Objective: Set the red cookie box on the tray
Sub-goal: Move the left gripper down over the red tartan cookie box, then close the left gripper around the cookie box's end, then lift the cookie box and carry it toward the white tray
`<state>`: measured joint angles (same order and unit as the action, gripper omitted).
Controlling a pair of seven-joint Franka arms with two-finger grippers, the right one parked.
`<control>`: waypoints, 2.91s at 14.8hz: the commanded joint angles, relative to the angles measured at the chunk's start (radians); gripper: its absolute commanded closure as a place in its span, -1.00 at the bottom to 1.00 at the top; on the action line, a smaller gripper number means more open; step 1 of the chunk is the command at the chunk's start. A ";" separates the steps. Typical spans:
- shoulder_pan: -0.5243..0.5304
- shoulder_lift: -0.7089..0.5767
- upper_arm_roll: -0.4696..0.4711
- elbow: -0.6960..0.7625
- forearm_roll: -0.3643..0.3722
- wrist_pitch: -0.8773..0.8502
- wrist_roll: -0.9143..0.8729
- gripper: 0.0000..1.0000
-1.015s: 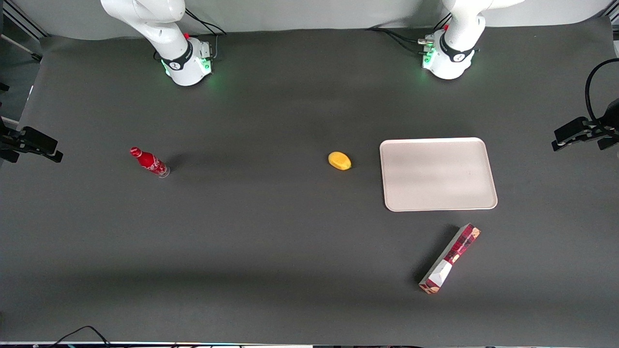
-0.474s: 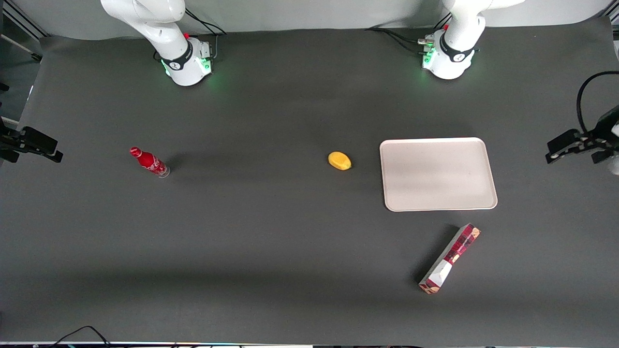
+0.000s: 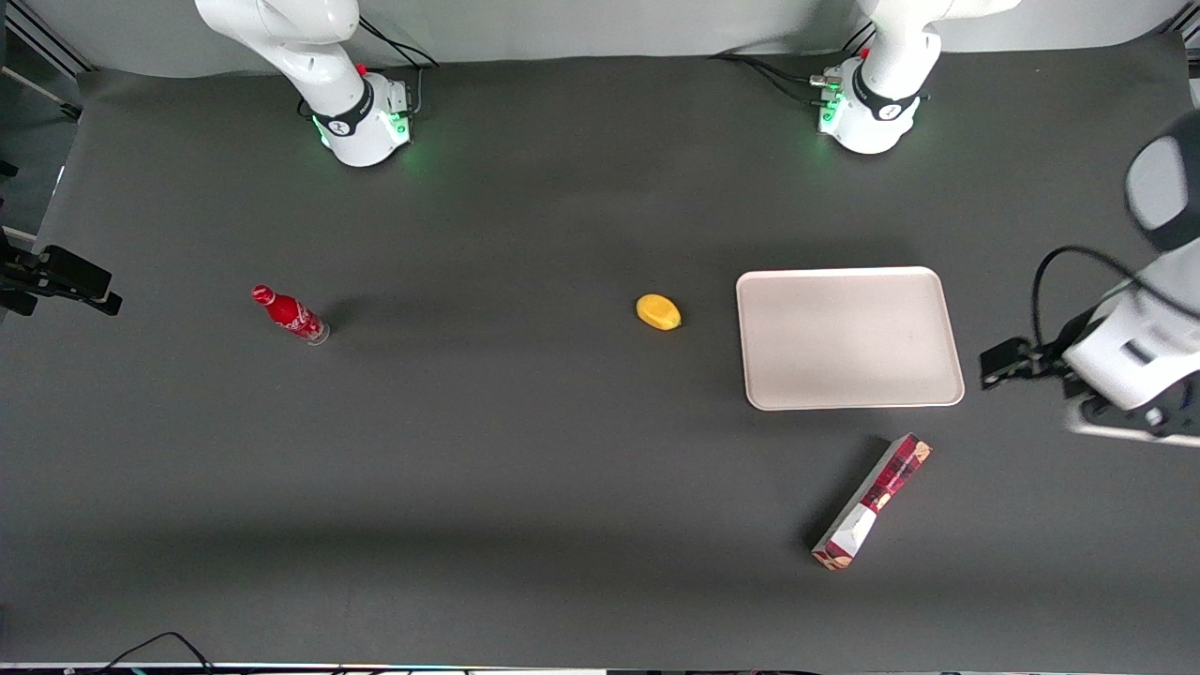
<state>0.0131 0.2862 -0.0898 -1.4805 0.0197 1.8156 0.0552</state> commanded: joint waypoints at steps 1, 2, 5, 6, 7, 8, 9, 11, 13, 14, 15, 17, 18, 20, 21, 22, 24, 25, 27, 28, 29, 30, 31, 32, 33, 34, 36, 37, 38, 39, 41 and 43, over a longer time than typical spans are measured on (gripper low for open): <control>-0.051 0.145 0.005 0.088 0.052 0.079 0.048 -1.00; -0.056 0.171 0.004 0.092 0.054 0.102 0.052 -1.00; -0.071 0.253 0.004 0.104 0.057 0.171 0.083 -1.00; -0.071 0.277 0.004 0.106 0.069 0.194 0.104 -1.00; -0.073 0.298 0.004 0.105 0.080 0.214 0.129 -1.00; -0.079 0.318 0.004 0.105 0.091 0.226 0.136 -1.00; -0.084 0.338 0.004 0.105 0.098 0.231 0.140 -1.00; -0.085 0.369 0.004 0.105 0.109 0.267 0.152 -1.00; -0.096 0.399 0.004 0.105 0.137 0.318 0.167 -1.00; -0.097 0.419 0.004 0.106 0.137 0.342 0.169 -1.00; -0.099 0.438 0.004 0.106 0.137 0.373 0.179 -1.00; -0.099 0.482 0.004 0.117 0.137 0.451 0.239 -1.00; -0.099 0.499 0.004 0.120 0.137 0.471 0.248 -1.00; -0.107 0.511 0.004 0.118 0.134 0.484 0.241 -1.00; -0.113 0.521 0.004 0.117 0.132 0.484 0.241 -1.00; -0.113 0.531 0.004 0.115 0.129 0.485 0.241 -1.00; -0.114 0.551 0.004 0.114 0.128 0.529 0.233 -1.00; -0.116 0.559 0.004 0.112 0.126 0.543 0.232 -1.00; -0.116 0.568 0.004 0.114 0.126 0.545 0.233 -0.77; -0.116 0.568 0.004 0.114 0.128 0.545 0.239 -0.47; -0.116 0.568 0.004 0.114 0.128 0.545 0.244 -0.08; -0.116 0.568 0.004 0.114 0.128 0.545 0.245 0.27; -0.116 0.568 0.004 0.115 0.129 0.544 0.245 0.62; -0.116 0.568 0.004 0.114 0.128 0.544 0.244 1.00; -0.116 0.567 0.004 0.115 0.128 0.541 0.241 1.00; -0.116 0.564 0.004 0.117 0.126 0.534 0.236 1.00; -0.113 0.536 0.004 0.115 0.123 0.518 0.236 1.00; -0.110 0.515 0.004 0.112 0.112 0.513 0.233 1.00; -0.108 0.489 0.004 0.112 0.089 0.495 0.233 1.00; -0.107 0.458 0.005 0.111 0.062 0.463 0.233 1.00; -0.107 0.394 0.008 0.112 0.025 0.369 0.233 1.00; -0.104 0.328 0.012 0.118 -0.018 0.251 0.226 1.00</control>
<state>-0.0884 0.7352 -0.0903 -1.3456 0.0591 2.2201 0.2851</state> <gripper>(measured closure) 0.934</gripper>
